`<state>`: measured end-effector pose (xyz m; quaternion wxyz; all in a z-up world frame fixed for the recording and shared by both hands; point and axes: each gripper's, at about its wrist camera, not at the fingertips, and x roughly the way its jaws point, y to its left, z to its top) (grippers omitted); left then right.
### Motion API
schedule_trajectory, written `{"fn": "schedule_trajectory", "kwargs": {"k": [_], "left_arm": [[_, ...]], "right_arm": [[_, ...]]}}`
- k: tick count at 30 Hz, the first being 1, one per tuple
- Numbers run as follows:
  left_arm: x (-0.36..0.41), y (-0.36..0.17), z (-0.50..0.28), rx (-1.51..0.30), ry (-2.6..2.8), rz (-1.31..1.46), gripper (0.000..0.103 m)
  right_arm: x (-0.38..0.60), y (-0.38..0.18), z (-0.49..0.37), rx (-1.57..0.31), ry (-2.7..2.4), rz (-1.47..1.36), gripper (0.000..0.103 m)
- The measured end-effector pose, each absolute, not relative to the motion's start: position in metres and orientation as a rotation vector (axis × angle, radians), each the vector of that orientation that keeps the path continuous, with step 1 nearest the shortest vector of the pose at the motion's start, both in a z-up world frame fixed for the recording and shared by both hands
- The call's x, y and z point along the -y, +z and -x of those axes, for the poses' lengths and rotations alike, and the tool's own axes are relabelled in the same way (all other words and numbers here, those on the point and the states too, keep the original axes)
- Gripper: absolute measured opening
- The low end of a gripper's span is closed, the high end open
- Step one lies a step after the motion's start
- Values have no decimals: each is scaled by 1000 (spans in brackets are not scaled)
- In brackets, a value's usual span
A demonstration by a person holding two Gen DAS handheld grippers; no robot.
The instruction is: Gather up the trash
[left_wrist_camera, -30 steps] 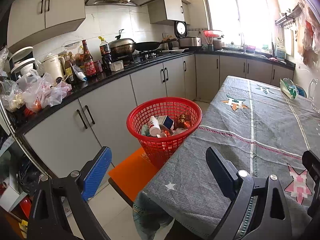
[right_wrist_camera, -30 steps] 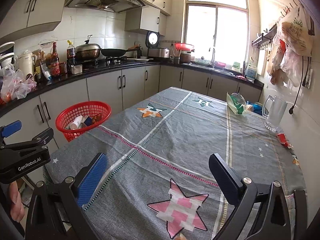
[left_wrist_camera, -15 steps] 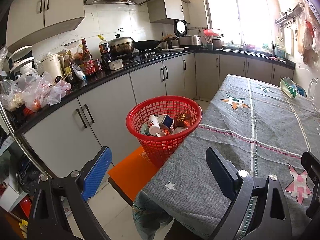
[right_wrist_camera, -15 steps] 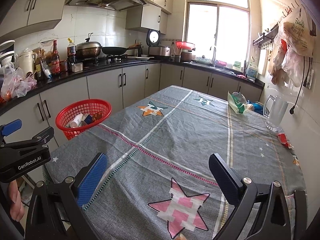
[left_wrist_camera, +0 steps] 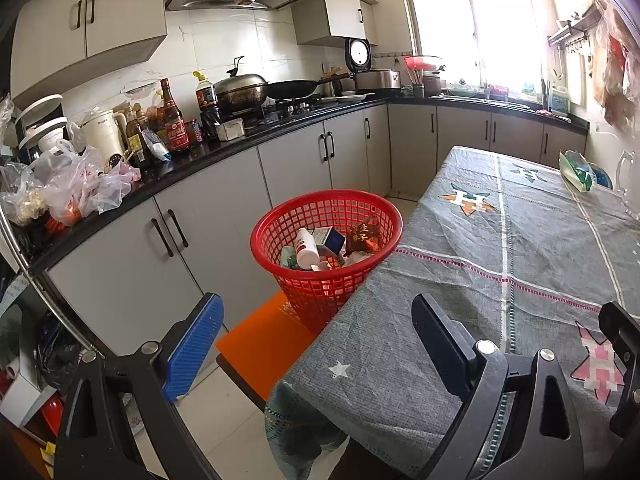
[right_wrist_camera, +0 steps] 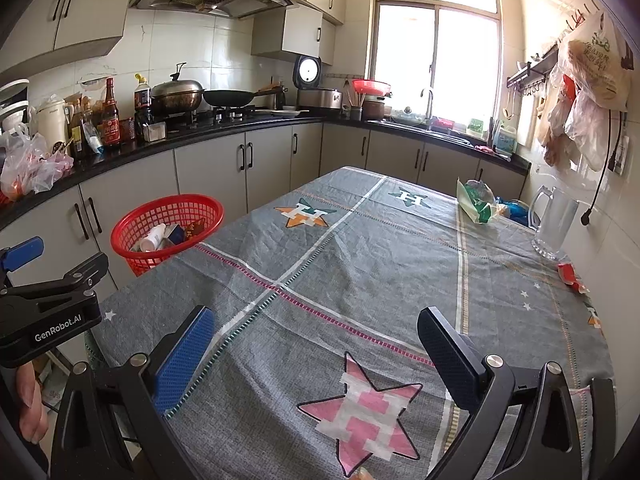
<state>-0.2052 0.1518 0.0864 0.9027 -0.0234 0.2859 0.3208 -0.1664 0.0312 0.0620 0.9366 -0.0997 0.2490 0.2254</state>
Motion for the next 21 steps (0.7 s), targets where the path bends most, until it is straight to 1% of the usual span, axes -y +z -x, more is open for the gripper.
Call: {"fn": "schedule_trajectory", "kwargs": {"k": [21], "left_arm": [[-153, 86, 206, -595, 661, 43, 94]], "right_arm": [[-30, 55, 163, -523, 469, 209, 103]]}}
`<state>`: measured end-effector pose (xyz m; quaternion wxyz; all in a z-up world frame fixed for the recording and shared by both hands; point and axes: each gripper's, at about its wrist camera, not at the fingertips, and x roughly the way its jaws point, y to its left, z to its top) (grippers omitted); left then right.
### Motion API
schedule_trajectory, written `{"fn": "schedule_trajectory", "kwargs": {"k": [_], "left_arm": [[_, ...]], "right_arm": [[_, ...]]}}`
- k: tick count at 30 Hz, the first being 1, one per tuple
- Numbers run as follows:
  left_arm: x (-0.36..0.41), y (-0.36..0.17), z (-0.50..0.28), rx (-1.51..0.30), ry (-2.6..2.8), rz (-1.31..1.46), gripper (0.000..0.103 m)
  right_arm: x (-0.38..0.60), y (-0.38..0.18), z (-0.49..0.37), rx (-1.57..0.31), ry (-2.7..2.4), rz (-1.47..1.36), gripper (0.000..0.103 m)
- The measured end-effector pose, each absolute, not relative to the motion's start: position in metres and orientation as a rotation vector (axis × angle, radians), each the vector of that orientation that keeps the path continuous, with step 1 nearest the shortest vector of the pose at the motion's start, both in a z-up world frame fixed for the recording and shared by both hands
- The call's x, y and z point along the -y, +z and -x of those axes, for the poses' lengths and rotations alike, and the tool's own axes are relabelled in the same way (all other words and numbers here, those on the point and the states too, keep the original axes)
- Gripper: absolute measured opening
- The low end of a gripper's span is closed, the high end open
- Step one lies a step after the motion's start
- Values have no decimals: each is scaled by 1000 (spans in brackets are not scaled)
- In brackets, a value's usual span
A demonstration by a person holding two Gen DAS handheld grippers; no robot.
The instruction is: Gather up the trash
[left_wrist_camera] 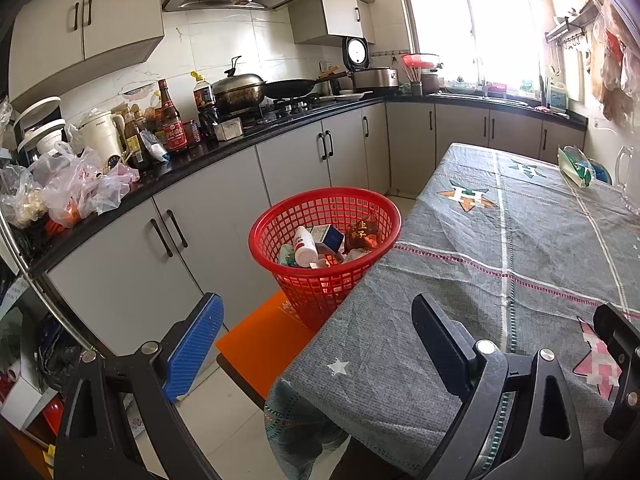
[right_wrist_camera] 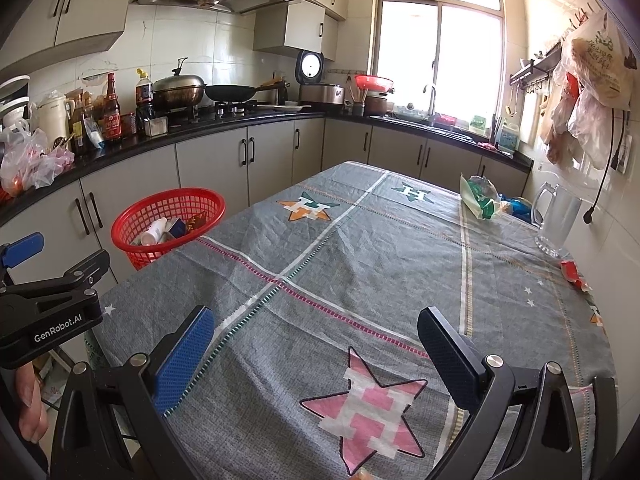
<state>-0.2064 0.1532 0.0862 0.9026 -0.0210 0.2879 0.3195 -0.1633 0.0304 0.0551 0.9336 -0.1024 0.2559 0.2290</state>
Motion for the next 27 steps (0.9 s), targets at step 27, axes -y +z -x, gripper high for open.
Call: {"fn": "schedule_trajectory", "kwargs": {"k": [27], "left_arm": [[-149, 80, 183, -638, 587, 16, 94]], "right_arm": [[0, 37, 130, -597, 404, 143, 103]]}}
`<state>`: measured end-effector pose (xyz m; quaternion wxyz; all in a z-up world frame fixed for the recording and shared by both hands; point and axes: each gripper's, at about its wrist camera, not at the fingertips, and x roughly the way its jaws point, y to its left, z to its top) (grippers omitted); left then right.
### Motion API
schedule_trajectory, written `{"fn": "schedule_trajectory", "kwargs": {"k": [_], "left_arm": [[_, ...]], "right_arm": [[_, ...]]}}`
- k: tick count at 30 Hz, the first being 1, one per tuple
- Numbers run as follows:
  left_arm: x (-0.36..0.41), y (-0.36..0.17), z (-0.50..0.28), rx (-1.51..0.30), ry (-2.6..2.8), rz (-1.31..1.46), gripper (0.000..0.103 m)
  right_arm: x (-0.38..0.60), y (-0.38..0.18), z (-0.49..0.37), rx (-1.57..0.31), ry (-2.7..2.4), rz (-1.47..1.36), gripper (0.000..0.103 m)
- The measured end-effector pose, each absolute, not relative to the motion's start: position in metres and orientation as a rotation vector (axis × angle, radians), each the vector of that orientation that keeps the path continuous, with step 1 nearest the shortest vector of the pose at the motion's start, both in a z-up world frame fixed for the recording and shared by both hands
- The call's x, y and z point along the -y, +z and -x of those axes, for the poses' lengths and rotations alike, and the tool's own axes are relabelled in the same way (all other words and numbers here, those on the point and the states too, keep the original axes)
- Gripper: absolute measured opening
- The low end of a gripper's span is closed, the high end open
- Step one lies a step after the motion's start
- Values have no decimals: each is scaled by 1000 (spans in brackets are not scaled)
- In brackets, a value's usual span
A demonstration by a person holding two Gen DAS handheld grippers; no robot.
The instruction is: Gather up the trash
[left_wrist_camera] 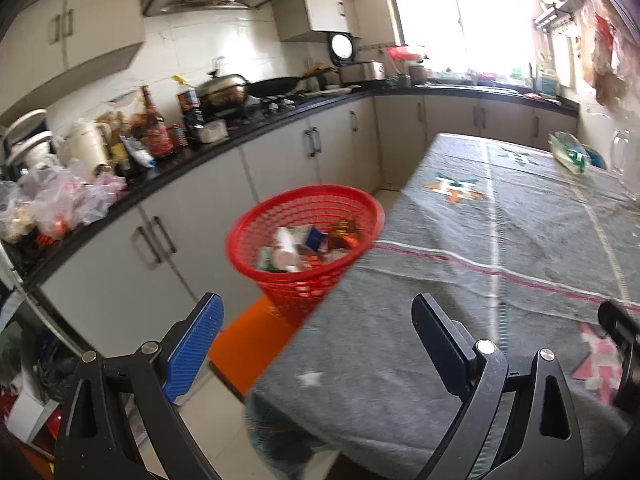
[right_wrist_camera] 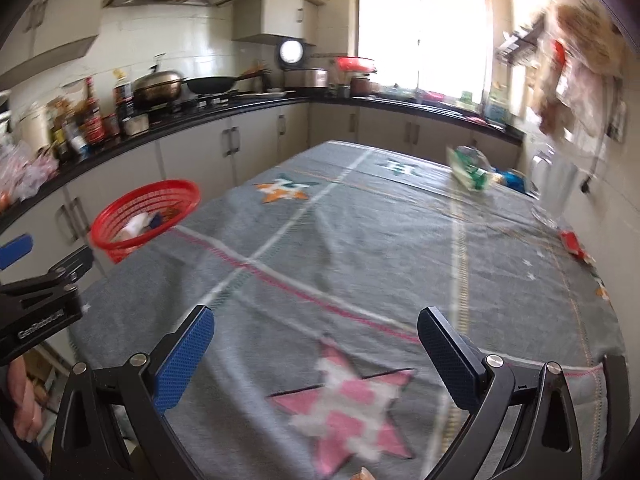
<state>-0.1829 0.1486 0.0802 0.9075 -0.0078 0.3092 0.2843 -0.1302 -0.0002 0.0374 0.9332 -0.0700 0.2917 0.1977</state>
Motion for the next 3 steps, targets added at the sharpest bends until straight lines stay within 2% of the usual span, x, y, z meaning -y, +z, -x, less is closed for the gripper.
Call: {"fn": "schedule_trajectory", "kwargs": {"k": [3], "left_arm": [[-128, 77, 160, -684, 452, 8, 94]], "right_arm": [[32, 36, 112, -628, 323, 87, 103]]}}
